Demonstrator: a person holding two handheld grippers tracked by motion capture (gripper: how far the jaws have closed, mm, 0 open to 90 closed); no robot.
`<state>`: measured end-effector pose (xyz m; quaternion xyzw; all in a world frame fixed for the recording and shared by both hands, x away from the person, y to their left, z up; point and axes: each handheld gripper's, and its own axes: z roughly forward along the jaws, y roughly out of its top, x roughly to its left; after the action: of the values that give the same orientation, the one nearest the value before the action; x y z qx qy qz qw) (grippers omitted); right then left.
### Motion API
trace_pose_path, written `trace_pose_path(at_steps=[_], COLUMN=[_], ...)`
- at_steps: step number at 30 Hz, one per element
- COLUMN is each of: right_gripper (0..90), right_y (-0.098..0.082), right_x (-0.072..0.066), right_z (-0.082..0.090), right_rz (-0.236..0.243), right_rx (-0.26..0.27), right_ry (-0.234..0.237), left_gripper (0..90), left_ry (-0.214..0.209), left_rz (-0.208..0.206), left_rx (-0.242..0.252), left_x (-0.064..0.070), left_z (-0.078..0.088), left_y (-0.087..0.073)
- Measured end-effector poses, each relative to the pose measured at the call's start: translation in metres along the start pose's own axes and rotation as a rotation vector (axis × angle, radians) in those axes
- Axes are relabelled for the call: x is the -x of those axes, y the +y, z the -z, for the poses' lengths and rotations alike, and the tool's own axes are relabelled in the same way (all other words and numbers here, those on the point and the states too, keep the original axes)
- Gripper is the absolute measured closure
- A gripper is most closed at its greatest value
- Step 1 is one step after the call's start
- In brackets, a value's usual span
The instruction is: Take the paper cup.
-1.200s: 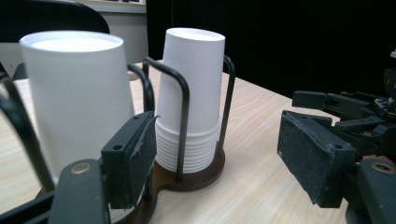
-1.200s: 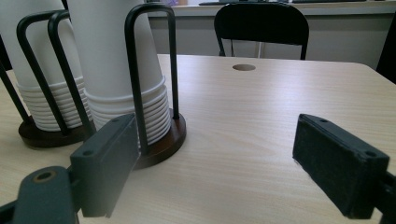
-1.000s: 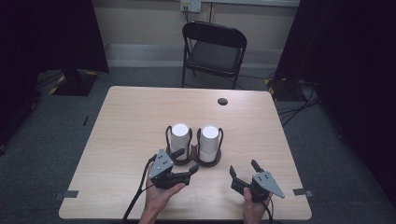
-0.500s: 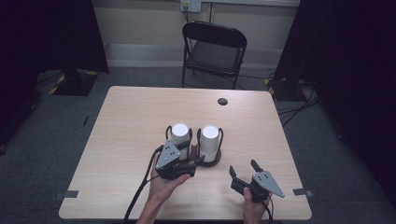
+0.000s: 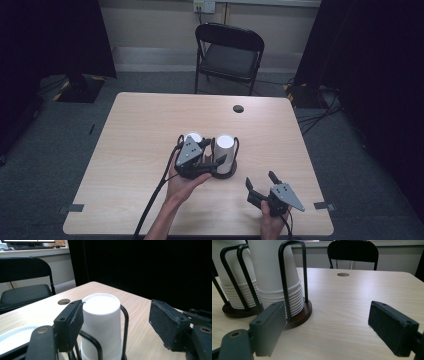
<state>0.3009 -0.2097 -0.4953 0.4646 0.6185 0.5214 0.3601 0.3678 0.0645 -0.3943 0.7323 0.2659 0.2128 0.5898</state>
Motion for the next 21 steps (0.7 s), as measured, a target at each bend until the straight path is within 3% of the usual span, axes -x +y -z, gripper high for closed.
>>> trace_pose_path(at_steps=[8,21], right_gripper=[14.0,14.2], right_y=[0.000,0.000], right_x=[0.000,0.000], right_z=[0.000,0.000], right_rz=[0.001,0.002], right_rx=[0.002,0.003], right_ry=[0.001,0.002], left_gripper=[23.0,22.7], left_ry=[-0.012,-0.001], left_rz=[0.032,0.030], left_rx=[-0.015,-0.063], left_x=[-0.009,-0.016], left_z=[-0.021,-0.046], left_y=[0.009,0.012])
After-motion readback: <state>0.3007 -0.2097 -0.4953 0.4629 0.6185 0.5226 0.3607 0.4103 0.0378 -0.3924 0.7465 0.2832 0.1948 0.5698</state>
